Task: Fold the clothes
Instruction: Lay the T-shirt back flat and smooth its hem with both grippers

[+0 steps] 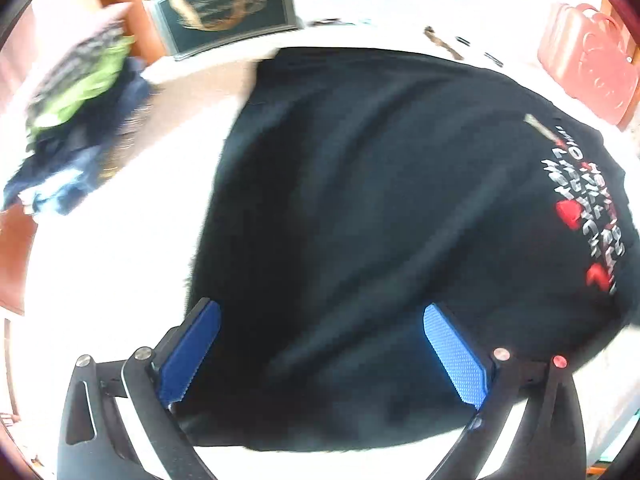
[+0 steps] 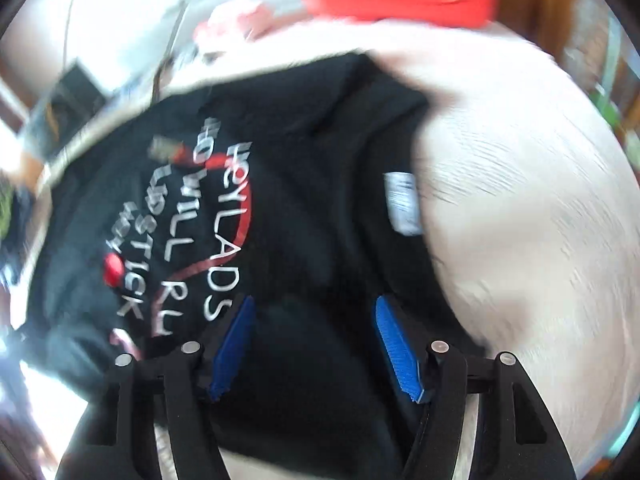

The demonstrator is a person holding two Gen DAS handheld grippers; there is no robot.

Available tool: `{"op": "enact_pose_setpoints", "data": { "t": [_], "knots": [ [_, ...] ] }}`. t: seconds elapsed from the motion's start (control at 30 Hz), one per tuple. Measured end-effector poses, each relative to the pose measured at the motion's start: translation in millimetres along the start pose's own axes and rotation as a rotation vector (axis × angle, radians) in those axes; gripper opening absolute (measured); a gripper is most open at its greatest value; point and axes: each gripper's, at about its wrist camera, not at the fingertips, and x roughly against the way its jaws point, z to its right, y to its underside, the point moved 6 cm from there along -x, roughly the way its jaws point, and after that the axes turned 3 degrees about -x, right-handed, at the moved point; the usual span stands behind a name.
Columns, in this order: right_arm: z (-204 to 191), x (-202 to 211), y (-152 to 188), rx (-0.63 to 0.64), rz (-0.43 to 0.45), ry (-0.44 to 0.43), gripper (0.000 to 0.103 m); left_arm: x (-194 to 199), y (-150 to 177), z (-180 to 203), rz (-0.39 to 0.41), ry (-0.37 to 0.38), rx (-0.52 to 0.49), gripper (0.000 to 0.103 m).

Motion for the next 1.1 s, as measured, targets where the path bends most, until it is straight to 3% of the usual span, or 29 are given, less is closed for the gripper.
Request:
{"op": "enact_pose_setpoints", "data": {
  "t": [0.17, 0.27, 0.53, 0.6, 0.7, 0.9, 0.93, 0.97, 1.0, 1.03, 1.07, 1.1],
  "knots": [
    [32.6, 33.0, 50.8, -0.088, 0.003, 0.054, 0.073, -2.4, 43.3, -57.3, -0.099, 0.018, 0.100, 0.103],
    [42.9, 39.0, 74.0, -0.118, -0.006, 0.050, 0.083, -9.0, 59.3, -62.2, -0.120, 0.056, 0.154, 0.103],
    [42.0, 13.6, 79.7, -0.122, -0.005, 0.031, 0.085, -11.8, 70.7, -52.4, -0.030, 0.035, 0.149, 0.103],
    [41.2, 7.8, 82.7, -0.124, -0.004, 0.032, 0.093, -14.4, 71.4, -57.9, -0.017, 0.033, 0.153, 0.103],
    [38.6, 6.9, 81.7, -0.136, -0.004, 0.042, 0.096, -15.2, 76.1, -63.9, 0.003, 0.028, 0.159, 0.103],
    [20.0, -8.2, 84.6, 0.002, -0.102, 0.171, 0.101, -19.0, 72.2, -71.2, 0.040, 0.014, 0.177, 0.102],
    [18.3, -6.4, 84.5, 0.002, -0.102, 0.175, 0.092, -18.1, 70.9, -68.6, 0.036, 0.015, 0.177, 0.097],
    [15.4, -1.4, 83.1, 0.002, -0.088, 0.158, 0.070, -17.6, 67.4, -63.8, 0.037, 0.020, 0.168, 0.091],
    [12.0, 2.1, 82.0, 0.008, -0.079, 0.140, 0.055, -17.0, 63.8, -59.0, 0.038, 0.025, 0.158, 0.080],
    [9.7, 3.3, 81.0, 0.020, -0.076, 0.134, 0.052, -15.2, 61.1, -53.3, 0.039, 0.034, 0.144, 0.063],
    [7.8, 3.8, 79.9, 0.033, -0.076, 0.132, 0.052, -13.3, 58.6, -46.4, 0.037, 0.048, 0.125, 0.053],
    [7.8, 4.6, 78.9, 0.038, -0.078, 0.127, 0.052, -12.4, 55.7, -38.9, 0.029, 0.061, 0.107, 0.033]
  ]
}}
